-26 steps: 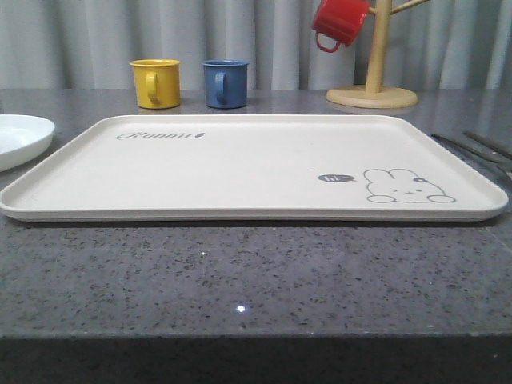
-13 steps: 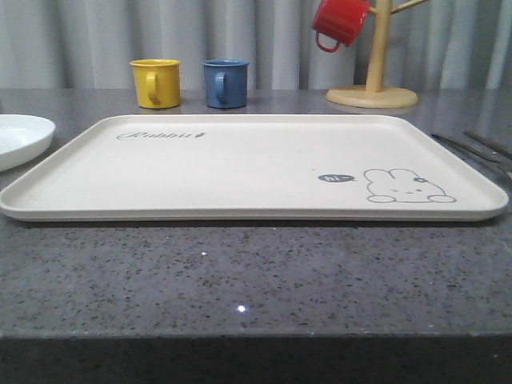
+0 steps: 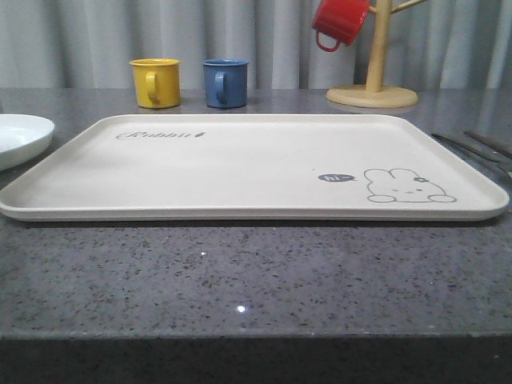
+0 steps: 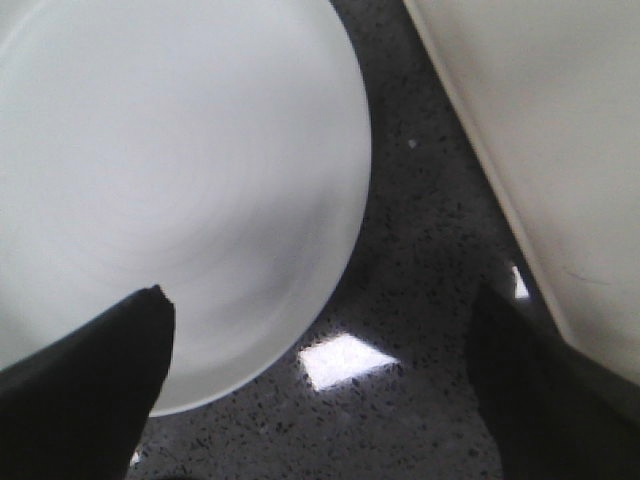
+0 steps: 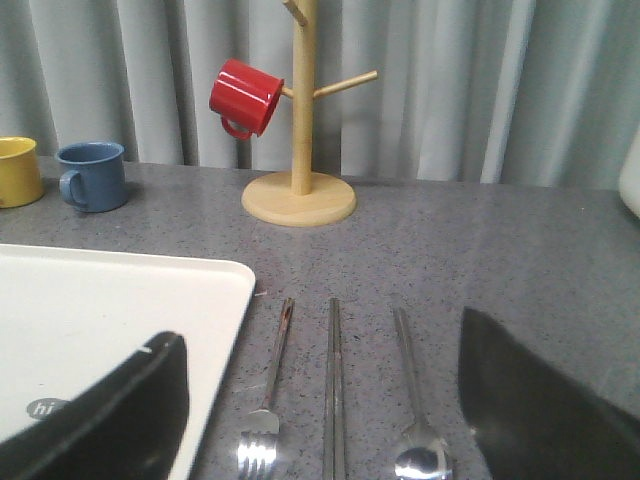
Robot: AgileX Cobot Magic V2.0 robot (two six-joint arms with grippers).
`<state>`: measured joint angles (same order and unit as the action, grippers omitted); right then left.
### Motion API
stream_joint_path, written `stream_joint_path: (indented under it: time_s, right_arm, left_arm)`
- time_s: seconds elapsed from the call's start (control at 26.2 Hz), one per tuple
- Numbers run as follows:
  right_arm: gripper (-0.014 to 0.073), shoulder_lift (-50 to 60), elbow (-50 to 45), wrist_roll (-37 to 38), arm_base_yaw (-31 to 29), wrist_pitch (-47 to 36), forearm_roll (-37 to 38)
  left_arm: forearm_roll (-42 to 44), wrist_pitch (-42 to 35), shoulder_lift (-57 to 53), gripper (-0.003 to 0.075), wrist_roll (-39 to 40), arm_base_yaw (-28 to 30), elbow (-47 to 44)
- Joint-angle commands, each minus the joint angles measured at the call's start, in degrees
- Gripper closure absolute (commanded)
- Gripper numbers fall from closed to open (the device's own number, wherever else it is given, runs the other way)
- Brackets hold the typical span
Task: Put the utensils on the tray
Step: 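Grasp the white plate rim with the left gripper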
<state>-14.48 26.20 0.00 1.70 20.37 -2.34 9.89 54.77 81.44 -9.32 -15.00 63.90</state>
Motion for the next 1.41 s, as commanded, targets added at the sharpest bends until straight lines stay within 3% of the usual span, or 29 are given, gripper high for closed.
stream_joint_path:
  time_s: [0.0,0.11,0.23,0.42,0.57,0.84,0.99,1.37]
  right_arm:
    - [0.0012,-0.92,2.06,-0.31,-0.29,-4.8,-0.14]
    - [0.0012,-0.92,2.06,-0.31,-0.29,-4.8,-0.14]
    - [0.0012,-0.92,2.06,-0.31,-0.29,-4.8,-0.14]
    - [0.0012,-0.92,2.06,-0.31,-0.29,-4.8,-0.14]
    - [0.0012,-0.92,2.06,-0.31,-0.29,-4.8,-0.14]
    - [0.0012,-0.92,2.06,-0.31,-0.29,-4.8,-0.14]
    - [0.0012,-0.92,2.06,-0.31,-0.29,-4.8,-0.14]
    - [0.0012,-0.92,2.06,-0.31,-0.29,-4.8,-0.14]
  left_arm:
    - [1.2,-0.44,2.79,0.0153,0.07,-0.42,3.14]
    - [1.2,-0.54,5.49,0.0168,0.07,-0.42,3.61]
    - [1.2,-0.54,6.48,0.0254,0.07,-0.42,3.61]
    - [1.2,-0.56,6.48,0.0553,0.07,-0.42,3.61]
    - [1.32,-0.56,6.48,0.0729,0.07,-0.42,3.61]
    - [3.53,-0.58,2.86,0.0738,0.07,-0.42,7.38]
    - [4.02,-0.09,-1.03,0.0738,0.07,-3.71,13.07]
    - [2.76,-2.49,2.38,0.0738,-0.6,-24.77,18.62]
